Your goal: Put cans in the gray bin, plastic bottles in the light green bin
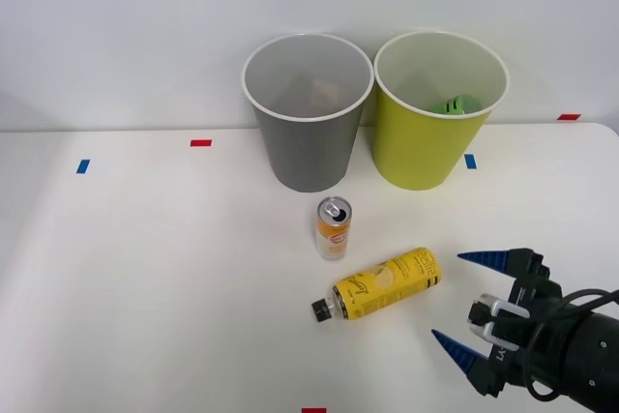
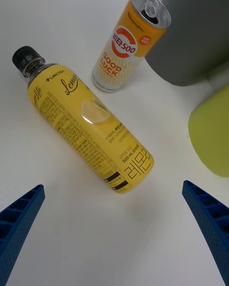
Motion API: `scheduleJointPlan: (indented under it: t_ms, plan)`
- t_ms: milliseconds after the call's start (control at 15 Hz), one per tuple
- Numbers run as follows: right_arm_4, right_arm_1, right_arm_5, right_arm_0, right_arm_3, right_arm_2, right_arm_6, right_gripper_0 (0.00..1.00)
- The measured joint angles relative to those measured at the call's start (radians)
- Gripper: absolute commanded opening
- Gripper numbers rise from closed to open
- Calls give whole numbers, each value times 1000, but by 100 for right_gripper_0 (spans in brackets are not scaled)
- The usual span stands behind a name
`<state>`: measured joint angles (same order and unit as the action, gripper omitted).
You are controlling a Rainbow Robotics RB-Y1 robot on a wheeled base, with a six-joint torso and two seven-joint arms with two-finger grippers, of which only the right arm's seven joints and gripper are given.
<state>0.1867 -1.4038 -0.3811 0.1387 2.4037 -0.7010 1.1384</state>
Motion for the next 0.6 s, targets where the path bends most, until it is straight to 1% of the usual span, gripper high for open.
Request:
scheduleJointPlan:
  t_ms: [200, 333, 400, 600]
  plan:
    - [-102, 9, -193, -11, 94, 0, -2, 100]
    - [-169, 10, -263, -35, 141, -8, 11, 100]
    - [-177, 5, -266, -60, 143, -34, 25, 100]
    - [-181, -19, -267, -210, 141, -191, 131, 100]
